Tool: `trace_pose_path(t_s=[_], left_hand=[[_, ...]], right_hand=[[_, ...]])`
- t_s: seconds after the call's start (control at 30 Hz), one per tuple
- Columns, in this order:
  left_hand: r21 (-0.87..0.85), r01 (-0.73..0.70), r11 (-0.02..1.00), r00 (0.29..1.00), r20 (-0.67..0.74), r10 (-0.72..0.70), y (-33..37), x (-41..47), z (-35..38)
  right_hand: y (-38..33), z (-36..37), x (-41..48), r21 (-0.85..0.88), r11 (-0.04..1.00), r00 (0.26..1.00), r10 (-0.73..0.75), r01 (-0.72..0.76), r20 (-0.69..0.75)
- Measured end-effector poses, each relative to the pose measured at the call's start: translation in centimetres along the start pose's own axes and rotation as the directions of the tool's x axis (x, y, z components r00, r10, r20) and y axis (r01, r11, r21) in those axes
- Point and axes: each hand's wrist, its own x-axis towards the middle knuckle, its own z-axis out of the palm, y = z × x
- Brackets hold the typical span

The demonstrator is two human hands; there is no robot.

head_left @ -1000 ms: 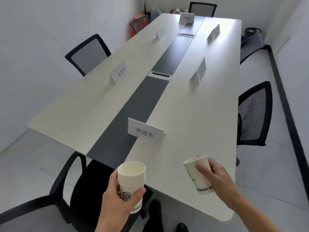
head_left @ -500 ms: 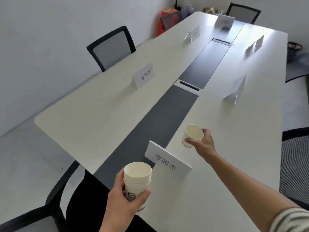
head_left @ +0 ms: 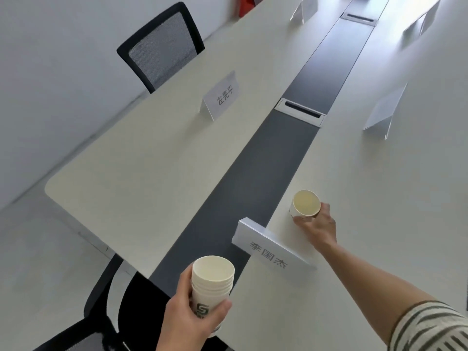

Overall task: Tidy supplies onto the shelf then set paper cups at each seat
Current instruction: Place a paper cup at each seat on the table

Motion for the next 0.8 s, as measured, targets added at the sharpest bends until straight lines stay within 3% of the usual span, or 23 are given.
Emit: trace_pose_path(t_s=[0.1, 0.23, 0.4, 0.53, 0.8], left_hand=[[0.003, -0.038, 0.999, 0.997, 0.074, 0.038, 1.7, 1.2, 0.8], [0.052, -0.146, 0.988, 0.976, 0.170, 0.135, 3.4, 2.2, 2.4], [0.090, -0.256, 0.962, 0.939, 0.260, 0.225, 4.8, 1.2, 5.0], [0.116, -0.352, 0.929, 0.895, 0.333, 0.298, 4.9, -1.3, 7.0], [0.113, -0.557, 0.823, 0.714, 0.570, 0.406, 4.1, -10.5, 10.5]], right_hand=[[0.5, -1.2, -0.5, -0.030, 0.999, 0.999, -0.014, 0.015, 0.041], [1.0, -4.5, -2.7, -0.008, 0.999, 0.998, -0.051, 0.051, -0.026], [0.2, -9.7, -9.1, 0.176, 0.972, 0.986, -0.138, 0.153, -0.093], [0.6, -12.3, -16.7, 0.294, 0.935, 0.980, -0.198, 0.198, -0.032], [7.9, -14.9, -29.3, 0.441, 0.895, 0.991, -0.108, 0.063, 0.079]])
